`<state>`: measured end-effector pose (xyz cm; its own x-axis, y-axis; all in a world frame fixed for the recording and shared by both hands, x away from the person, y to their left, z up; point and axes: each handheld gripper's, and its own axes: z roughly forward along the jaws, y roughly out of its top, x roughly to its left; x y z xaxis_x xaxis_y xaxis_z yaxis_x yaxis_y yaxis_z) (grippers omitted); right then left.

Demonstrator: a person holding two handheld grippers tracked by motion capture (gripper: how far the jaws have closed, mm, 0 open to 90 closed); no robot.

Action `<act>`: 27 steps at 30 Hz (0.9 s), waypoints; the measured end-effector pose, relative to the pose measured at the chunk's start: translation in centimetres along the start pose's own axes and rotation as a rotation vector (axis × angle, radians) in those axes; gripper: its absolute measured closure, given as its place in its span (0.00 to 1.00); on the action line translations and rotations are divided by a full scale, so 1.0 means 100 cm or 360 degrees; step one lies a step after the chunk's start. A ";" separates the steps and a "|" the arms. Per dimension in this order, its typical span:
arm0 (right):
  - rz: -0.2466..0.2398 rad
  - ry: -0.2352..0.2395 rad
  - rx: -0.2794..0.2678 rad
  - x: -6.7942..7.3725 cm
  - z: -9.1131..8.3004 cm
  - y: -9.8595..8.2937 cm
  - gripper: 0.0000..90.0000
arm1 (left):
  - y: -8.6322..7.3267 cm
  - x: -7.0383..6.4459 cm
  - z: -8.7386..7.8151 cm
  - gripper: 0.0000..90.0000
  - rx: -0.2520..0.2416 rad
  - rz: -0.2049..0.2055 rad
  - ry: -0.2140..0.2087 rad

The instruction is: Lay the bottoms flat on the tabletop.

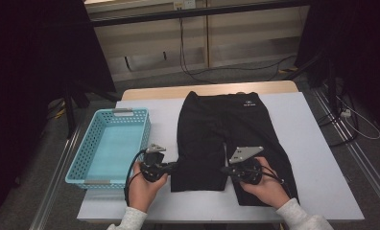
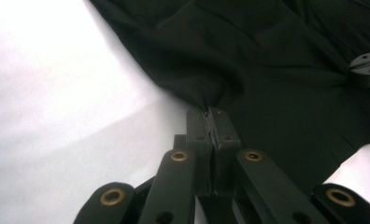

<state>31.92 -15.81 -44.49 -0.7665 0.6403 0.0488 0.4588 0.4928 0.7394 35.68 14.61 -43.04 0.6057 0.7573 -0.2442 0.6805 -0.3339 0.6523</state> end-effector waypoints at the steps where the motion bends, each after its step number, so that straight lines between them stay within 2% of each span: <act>1: 0.0010 0.0009 0.0000 -0.001 -0.001 -0.002 0.99 | -0.001 0.000 -0.001 0.98 0.0011 0.0011 0.0000; 4: -0.0022 0.0009 0.0024 0.001 0.001 -0.003 0.99 | -0.002 -0.002 0.000 0.96 0.0026 0.0004 -0.0002; 9: -0.0062 0.0019 0.0044 0.006 0.004 -0.001 0.99 | -0.001 0.001 0.003 0.74 -0.0050 0.0014 0.0058; 11: -0.0060 0.0014 0.0047 0.006 0.006 -0.002 0.99 | 0.000 0.003 0.006 0.67 -0.0070 0.0046 0.0079; 14: -0.0068 0.0018 0.0066 0.006 0.008 -0.003 0.99 | 0.002 0.008 0.014 0.63 -0.0083 0.0032 0.0096; 17: -0.0065 0.0016 0.0063 0.007 0.008 -0.003 0.98 | 0.001 0.010 0.025 0.64 -0.0042 0.0024 0.0084; 18: -0.0065 0.0018 0.0063 0.007 0.008 -0.003 0.98 | 0.001 0.009 0.027 0.66 -0.0001 0.0040 0.0076; 19: -0.0069 0.0015 0.0061 0.007 0.008 -0.003 0.98 | 0.002 0.008 0.029 0.68 -0.0024 0.0040 0.0083; 20: -0.0071 0.0010 0.0060 0.007 0.008 -0.003 0.98 | 0.003 0.008 0.030 0.69 -0.0007 0.0040 0.0079; 23: -0.0059 0.0008 0.0059 0.006 0.008 -0.004 0.98 | 0.005 0.006 0.033 0.83 0.0008 0.0060 0.0094; 25: -0.0061 0.0010 0.0062 0.005 0.009 -0.005 0.98 | 0.007 0.006 0.034 0.93 0.0025 0.0034 0.0049; 27: -0.0058 0.0015 0.0060 0.004 0.010 -0.005 0.98 | 0.008 0.006 0.033 0.97 0.0048 0.0053 0.0044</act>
<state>31.82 -15.16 -45.48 -0.7871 0.6161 0.0285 0.4468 0.5378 0.7150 37.92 12.94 -45.01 0.6167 0.7607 -0.2026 0.6725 -0.3754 0.6378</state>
